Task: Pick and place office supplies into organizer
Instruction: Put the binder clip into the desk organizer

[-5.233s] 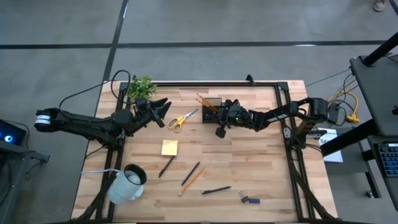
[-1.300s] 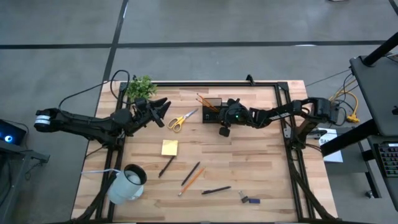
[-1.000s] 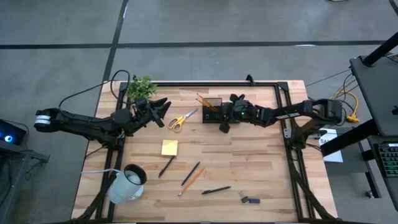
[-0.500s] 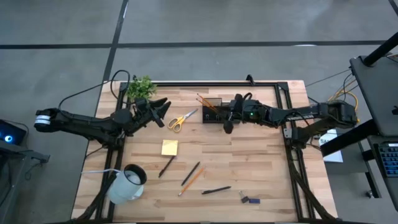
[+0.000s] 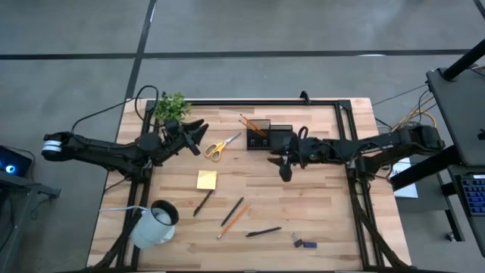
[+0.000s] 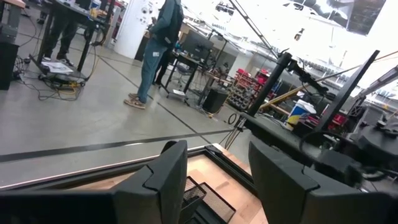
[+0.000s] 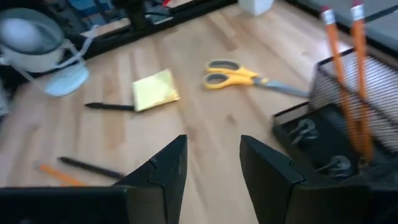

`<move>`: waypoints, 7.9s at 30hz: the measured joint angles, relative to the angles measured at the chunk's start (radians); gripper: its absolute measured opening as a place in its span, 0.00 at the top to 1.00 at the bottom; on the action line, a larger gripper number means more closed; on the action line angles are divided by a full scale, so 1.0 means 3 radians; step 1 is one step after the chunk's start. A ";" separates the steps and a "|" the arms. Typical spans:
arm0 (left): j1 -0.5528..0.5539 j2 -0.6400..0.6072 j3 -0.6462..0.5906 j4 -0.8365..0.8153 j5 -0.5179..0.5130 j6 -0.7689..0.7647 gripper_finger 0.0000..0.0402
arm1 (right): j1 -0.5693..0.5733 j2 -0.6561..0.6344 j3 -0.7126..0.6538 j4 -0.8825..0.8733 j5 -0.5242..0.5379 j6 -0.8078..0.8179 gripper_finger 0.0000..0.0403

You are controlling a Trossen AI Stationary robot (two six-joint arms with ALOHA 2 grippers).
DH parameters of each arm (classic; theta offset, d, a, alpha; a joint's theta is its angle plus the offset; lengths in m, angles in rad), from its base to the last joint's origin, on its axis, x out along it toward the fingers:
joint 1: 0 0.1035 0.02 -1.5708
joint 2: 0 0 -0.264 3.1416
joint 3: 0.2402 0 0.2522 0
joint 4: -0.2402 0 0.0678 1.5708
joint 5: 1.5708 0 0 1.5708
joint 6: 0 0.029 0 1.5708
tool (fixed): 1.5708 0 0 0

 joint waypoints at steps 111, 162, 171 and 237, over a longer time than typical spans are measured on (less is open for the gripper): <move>0.0001 0.0001 0.0000 0.0001 -0.0001 0.0017 0.61 | 0.1954 0.2222 0.1812 -0.2519 -0.1341 0.3650 0.50; 0.0001 -0.0023 0.0000 -0.0001 -0.0001 0.0025 0.61 | 0.2104 0.2328 0.1682 -0.2514 -0.1142 0.3994 0.93; 0.0000 -0.0023 -0.0001 -0.0001 -0.0001 0.0025 0.61 | 0.2103 0.2327 0.1692 -0.2510 -0.1143 0.3978 0.95; 0.0001 -0.0025 0.0000 -0.0001 -0.0001 0.0024 0.61 | 0.2218 0.1805 0.1900 -0.2754 -0.0325 0.3085 0.48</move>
